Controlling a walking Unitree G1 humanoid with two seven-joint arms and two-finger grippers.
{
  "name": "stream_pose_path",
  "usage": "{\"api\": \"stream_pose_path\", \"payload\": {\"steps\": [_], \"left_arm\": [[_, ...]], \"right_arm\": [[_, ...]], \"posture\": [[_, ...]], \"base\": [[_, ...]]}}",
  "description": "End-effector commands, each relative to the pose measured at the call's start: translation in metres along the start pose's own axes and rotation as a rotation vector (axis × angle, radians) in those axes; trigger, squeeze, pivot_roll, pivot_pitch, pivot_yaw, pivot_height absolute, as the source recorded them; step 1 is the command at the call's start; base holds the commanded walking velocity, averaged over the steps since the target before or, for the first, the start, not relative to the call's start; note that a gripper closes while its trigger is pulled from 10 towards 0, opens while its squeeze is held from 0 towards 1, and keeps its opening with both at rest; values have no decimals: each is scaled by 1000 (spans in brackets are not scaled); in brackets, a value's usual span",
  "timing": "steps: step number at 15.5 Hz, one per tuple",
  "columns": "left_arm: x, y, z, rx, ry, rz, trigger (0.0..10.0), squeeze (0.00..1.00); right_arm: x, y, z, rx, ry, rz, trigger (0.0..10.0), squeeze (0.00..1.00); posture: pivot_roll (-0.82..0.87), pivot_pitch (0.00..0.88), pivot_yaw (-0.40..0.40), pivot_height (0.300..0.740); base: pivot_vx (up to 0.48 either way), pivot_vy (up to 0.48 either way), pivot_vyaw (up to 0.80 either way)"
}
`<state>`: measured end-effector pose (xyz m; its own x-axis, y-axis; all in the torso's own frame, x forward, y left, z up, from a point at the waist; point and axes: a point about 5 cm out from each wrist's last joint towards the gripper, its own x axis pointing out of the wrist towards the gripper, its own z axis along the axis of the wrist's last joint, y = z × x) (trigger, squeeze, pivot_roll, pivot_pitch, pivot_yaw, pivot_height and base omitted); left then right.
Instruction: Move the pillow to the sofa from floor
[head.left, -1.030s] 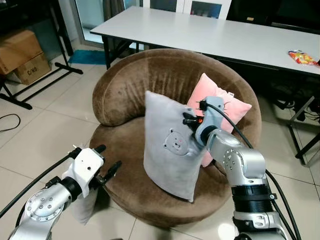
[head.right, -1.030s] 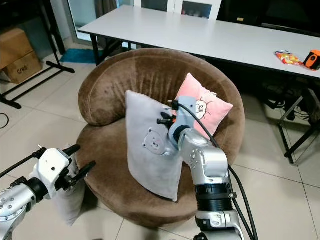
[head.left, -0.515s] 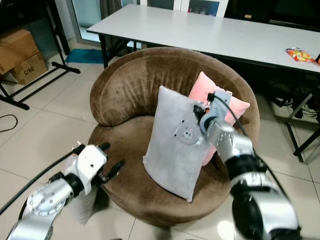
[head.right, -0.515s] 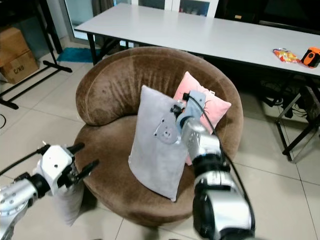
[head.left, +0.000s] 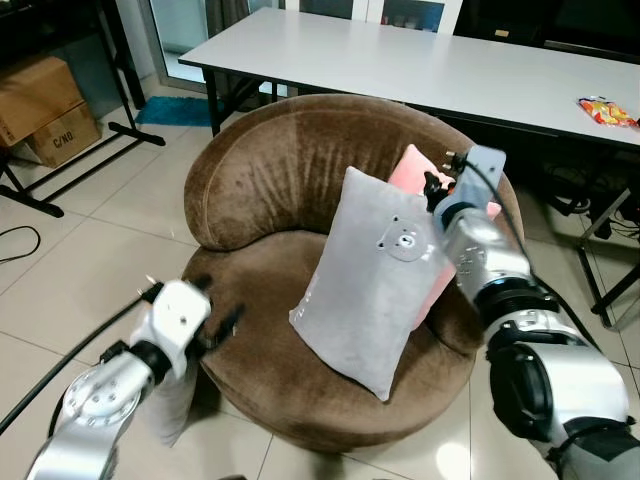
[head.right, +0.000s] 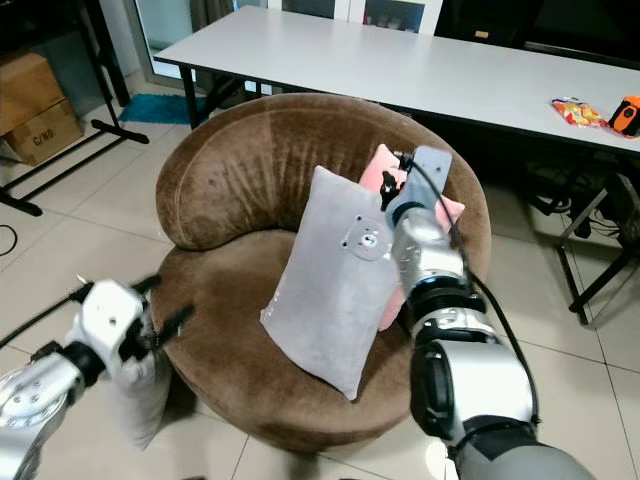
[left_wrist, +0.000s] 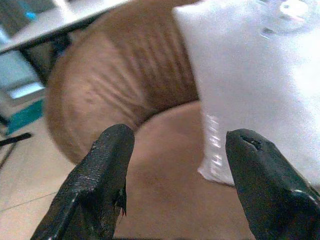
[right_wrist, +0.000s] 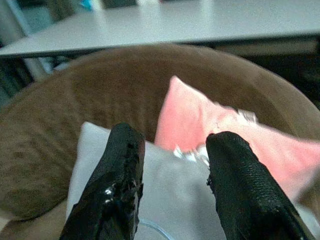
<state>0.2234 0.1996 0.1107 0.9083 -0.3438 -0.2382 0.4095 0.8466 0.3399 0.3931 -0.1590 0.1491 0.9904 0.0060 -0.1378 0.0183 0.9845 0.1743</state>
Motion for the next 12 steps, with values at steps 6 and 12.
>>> {"api": "stream_pose_path", "payload": {"steps": [6,12], "left_arm": [[-8,1,0,-14,7,193,10000,0],[-6,4,9,-43,-31,270,10000,0]], "right_arm": [[-68,15,-43,-106,-20,202,10000,0],[-105,17,-64,-78,71,147,10000,0]], "posture": [[-71,0,-54,740],[-80,0,-48,740]], "base": [[0,188,0],[0,396,0]]}}
